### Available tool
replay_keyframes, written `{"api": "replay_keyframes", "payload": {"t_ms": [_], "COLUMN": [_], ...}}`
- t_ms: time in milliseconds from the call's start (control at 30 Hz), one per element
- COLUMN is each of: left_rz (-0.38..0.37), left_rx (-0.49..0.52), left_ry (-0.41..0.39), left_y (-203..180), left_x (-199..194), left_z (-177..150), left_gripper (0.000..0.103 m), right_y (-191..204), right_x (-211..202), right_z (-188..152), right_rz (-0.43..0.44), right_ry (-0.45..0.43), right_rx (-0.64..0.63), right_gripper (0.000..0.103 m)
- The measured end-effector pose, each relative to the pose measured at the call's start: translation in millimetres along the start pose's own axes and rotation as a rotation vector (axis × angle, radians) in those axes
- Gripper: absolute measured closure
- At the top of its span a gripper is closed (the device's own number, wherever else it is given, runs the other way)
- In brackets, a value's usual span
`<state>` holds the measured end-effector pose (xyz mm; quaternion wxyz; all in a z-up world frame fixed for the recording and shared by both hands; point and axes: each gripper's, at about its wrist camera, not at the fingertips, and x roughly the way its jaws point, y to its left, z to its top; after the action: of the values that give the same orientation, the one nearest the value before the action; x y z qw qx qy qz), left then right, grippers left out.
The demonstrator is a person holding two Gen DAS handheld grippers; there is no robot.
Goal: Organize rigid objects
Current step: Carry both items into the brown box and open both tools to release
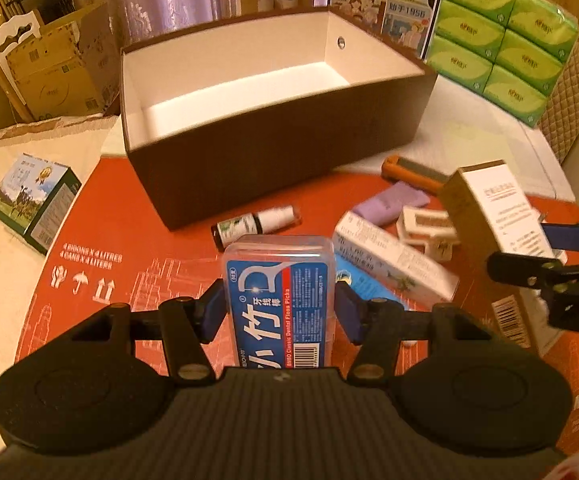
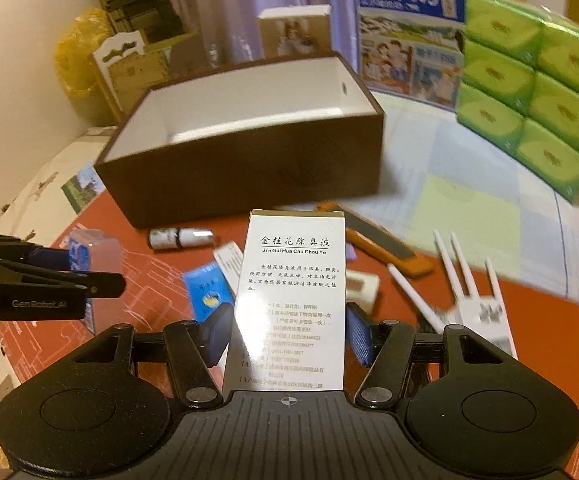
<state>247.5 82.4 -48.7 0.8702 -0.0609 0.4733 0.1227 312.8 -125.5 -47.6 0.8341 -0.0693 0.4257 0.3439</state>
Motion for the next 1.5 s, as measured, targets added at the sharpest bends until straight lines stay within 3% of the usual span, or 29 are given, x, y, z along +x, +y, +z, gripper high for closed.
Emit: {"api": "replay_keyframes", "payload": {"t_ms": [467, 867, 1267, 1500], "left_rz": [0.001, 0.027, 0.04, 0.036], "left_rx": [-0.004, -0.048, -0.126, -0.145], "left_ry": [-0.102, -0.136, -0.061, 0.019], "left_y": [17.0, 44.0, 66.7, 66.8], "left_x": [-8.7, 24.7, 90.5, 131.1], "left_z": [76.0, 150.0, 191.8, 194.6], "left_gripper": [0.05, 0.05, 0.05, 0.05], "right_y": [22.2, 28.2, 15.9, 4.5], "right_x": [21.9, 73.5, 144.7, 188.5], "right_z": [86.6, 171.8, 223.6, 225.6], "right_rz": [0.059, 0.092, 0.089, 0.071], "right_ry": [-0.12, -0.174, -0.175, -0.089], "right_rx": [-0.105, -0.139, -0.176, -0.183], "right_gripper": [0.047, 0.046, 0.046, 0.046]}}
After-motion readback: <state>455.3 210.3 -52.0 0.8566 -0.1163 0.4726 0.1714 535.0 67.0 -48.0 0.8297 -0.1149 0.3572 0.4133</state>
